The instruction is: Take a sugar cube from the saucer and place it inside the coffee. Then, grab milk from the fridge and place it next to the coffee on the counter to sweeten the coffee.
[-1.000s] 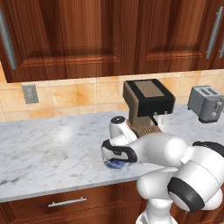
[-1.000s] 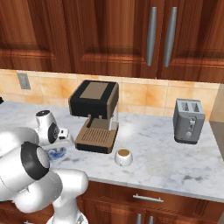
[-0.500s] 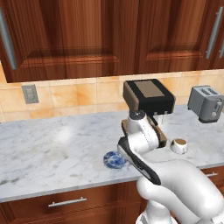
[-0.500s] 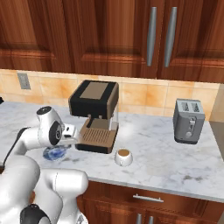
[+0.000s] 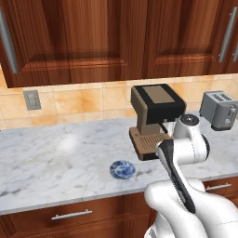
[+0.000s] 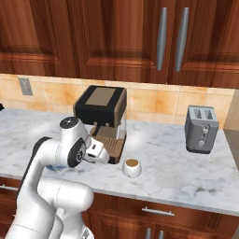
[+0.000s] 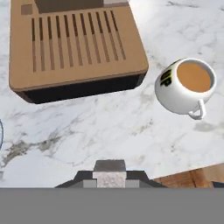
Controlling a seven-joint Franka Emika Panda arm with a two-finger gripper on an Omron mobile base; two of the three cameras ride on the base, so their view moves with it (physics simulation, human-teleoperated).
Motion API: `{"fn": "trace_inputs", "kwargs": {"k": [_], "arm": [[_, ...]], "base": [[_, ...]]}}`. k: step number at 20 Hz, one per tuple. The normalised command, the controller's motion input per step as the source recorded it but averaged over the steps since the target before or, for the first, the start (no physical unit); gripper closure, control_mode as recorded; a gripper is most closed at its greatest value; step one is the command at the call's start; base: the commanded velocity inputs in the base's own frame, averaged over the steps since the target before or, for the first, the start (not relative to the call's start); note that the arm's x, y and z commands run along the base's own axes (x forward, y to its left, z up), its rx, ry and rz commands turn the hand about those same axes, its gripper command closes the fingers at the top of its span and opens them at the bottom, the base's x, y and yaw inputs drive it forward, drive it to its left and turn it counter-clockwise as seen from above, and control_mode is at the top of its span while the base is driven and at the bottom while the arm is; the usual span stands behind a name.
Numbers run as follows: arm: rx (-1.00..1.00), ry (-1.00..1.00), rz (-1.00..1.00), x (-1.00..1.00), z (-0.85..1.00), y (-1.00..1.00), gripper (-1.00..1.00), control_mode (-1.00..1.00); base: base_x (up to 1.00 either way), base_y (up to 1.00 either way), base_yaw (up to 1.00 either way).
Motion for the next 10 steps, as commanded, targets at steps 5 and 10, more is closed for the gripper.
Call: {"fn": "trace_inputs", "kwargs": {"k": [5,10], "arm": [[0.15,0.0,-0.31,-0.11,0.47,-1.0,1.0,-1.0],[0.03,0.01,-0.18,0.26,0.06,-0.82,1.0,-1.0]], "base": [[0.0,0.0,0.0],[0.0,0.0,0.0]]}}
